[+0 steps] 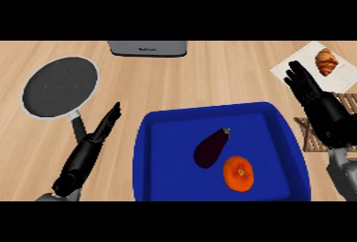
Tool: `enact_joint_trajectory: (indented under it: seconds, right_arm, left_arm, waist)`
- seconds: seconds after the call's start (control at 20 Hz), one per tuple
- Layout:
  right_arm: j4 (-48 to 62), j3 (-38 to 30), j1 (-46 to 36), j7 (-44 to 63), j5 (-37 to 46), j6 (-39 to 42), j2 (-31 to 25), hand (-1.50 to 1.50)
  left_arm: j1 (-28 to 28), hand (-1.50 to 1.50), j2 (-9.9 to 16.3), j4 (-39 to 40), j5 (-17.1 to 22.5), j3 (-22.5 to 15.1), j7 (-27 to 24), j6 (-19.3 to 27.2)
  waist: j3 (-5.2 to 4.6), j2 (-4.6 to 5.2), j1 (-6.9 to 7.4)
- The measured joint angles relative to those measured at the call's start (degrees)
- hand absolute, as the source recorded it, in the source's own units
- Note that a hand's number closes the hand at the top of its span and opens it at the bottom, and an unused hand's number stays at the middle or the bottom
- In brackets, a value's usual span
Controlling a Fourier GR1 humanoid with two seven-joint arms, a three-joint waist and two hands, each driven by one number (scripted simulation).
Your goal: Pick the eggplant from the tray and place it in the tiered shelf
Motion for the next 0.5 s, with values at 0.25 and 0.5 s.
enact_joint_trajectory:
  seconds: [0.25,0.5]
  right_arm:
    - [1.34,2.05,-4.38,7.67,4.80,-10.78,6.43,1.50]
    - [6.46,-0.52,-4.26,13.24,10.47,-27.70,12.38,-1.50]
  left_arm:
    - [-1.41,0.00,-0.80,-0.46,2.33,6.61,4.22,4.14]
    - [-1.45,0.00,-1.79,-0.39,4.92,11.71,8.62,8.34]
  waist:
    - [0.34,0.30,0.38]
    - [0.38,0.37,0.19]
